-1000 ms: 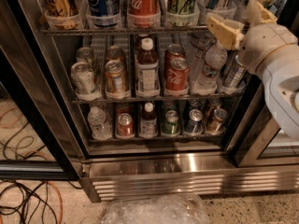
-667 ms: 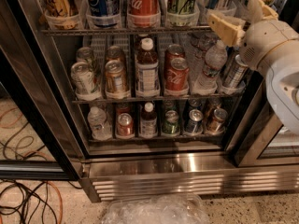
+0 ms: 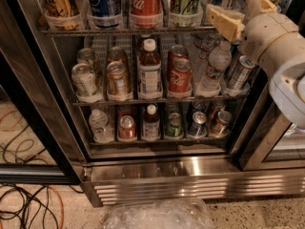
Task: Pick redbull can from top shelf of fridge
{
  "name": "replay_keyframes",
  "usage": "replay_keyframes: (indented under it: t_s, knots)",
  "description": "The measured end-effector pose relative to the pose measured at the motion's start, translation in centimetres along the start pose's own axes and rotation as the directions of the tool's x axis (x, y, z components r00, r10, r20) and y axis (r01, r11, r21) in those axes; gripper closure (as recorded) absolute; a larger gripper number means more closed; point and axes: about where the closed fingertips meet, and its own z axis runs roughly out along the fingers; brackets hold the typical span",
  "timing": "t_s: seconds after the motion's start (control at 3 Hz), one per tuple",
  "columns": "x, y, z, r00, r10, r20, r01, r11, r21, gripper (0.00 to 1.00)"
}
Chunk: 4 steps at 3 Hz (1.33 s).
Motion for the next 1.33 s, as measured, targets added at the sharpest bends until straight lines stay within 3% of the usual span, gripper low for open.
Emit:
replay_keyframes:
  t_s: [0.33, 0.67, 1.33]
  knots:
    - [0.5, 0.4, 2.7, 1.000, 0.018, 0.021, -0.018, 0.9992, -0.035, 0.33]
    - [0.5, 0.0, 2.8, 1.000, 0.017, 0.025, -0.016, 0.9994, -0.031, 0.32]
    - [0.6, -1.9, 3.5, 0.999, 0.027, 0.032, -0.027, 0.9995, 0.016, 0.33]
